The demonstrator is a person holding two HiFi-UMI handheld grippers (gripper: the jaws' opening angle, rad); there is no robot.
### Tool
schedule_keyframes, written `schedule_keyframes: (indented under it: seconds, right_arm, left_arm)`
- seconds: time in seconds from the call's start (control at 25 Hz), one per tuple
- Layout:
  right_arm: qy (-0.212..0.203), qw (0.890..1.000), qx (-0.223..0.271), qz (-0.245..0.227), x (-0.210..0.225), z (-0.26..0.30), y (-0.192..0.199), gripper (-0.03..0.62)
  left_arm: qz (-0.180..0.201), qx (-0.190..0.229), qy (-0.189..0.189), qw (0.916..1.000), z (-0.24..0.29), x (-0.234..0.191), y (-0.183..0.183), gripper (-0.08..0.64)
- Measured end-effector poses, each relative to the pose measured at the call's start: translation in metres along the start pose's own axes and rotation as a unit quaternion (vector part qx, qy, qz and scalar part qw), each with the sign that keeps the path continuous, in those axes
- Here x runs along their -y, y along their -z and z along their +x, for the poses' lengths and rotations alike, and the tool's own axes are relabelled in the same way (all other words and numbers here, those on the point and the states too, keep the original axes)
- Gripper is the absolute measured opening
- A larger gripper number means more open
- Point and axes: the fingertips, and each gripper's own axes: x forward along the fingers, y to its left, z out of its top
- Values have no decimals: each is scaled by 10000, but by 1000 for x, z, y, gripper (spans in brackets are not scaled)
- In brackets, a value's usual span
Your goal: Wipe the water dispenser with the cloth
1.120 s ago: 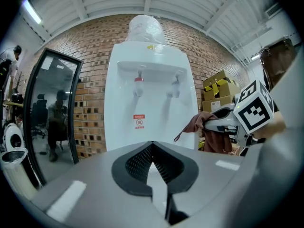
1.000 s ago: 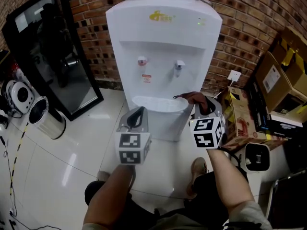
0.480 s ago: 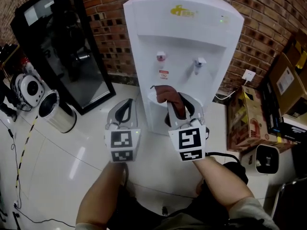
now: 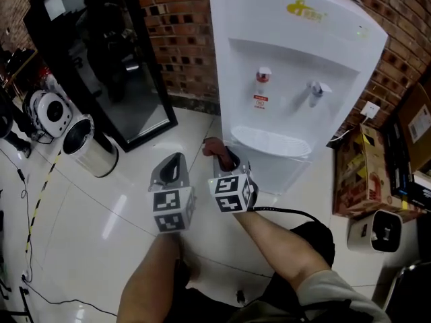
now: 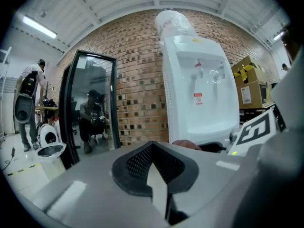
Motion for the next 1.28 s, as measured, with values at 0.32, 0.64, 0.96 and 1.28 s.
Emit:
schedule_keyframes:
  seconds: [0.32,0.64,0.96,1.28]
  right_arm:
    - [370,9952,-201,884,27,19,20,106]
    - [366,9939,-259,1009,47,-3,15,104]
    - [654,9927,-588,822,85,-35,38,106]
    - [1077,9900,-808,422,140,-79,58,107]
  left_arm:
    - [-101,-45,-184,9998,-17,-20,4,0]
    - [-44,-40,-33,10000,-9,-2,6,0]
    - [96,55,512,9986,8,53,-12,0]
    - [267,115,1268,9915,20,124,-20,0]
